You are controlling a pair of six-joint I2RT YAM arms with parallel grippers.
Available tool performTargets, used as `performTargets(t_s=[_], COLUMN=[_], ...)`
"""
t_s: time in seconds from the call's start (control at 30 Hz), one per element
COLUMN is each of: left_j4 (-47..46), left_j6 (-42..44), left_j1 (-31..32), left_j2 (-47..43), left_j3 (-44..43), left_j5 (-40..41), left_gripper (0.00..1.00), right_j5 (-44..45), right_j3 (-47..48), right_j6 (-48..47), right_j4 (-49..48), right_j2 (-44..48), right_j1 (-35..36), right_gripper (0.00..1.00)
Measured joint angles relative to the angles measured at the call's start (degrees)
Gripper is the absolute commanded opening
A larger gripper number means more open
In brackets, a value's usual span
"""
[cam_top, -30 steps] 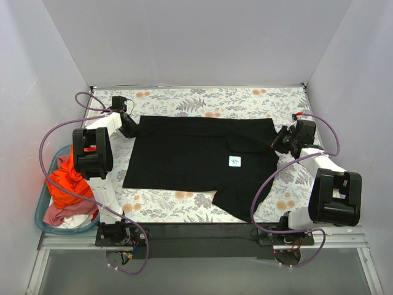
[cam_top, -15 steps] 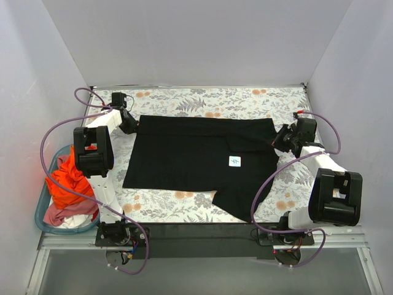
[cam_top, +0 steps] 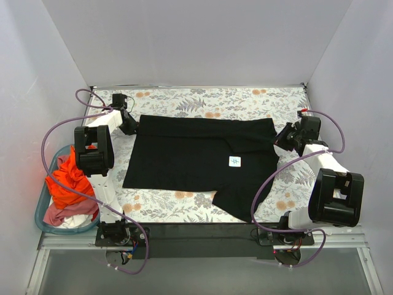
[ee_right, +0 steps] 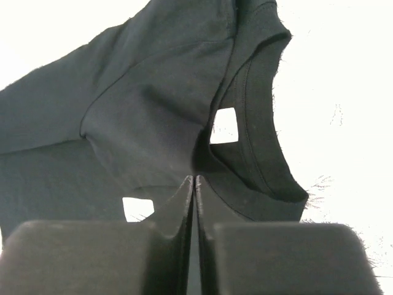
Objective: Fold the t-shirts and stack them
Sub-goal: Fold the tshirt
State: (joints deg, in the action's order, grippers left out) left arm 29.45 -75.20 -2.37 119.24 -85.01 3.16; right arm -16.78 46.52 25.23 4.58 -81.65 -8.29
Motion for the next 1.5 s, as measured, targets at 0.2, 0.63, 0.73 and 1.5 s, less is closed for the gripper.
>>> performTargets(t_s=[0.2, 0.63, 0.73, 1.5], left_j4=[-1.0, 0.9, 0.7, -4.5], left_j6=[0.0, 1.3, 1.8, 3.7], left_j1=[0.0, 1.2, 4.3, 16.8], left_j2=[-0.2, -13.4, -20.6, -36.3], left_j3=[0.2, 8.4, 12.7, 36.3], left_j5=[-0.6, 1.4, 3.6, 11.3], left_gripper=[0.31, 0.58, 0.59, 0.59], right_j5=[0.0, 10.7, 12.3, 18.2], right_j3=[0.4, 7.4, 8.8, 14.6], right_j6=[-1.8, -15.7, -19.1, -24.1], right_j4=[1.9, 4.4, 4.3, 4.3], right_j2=[-0.5, -1.2, -4.9, -21.3], right_j1=[0.0, 22.8, 28.3, 34.6], right_gripper=[0.42, 0.34, 0.32, 0.11])
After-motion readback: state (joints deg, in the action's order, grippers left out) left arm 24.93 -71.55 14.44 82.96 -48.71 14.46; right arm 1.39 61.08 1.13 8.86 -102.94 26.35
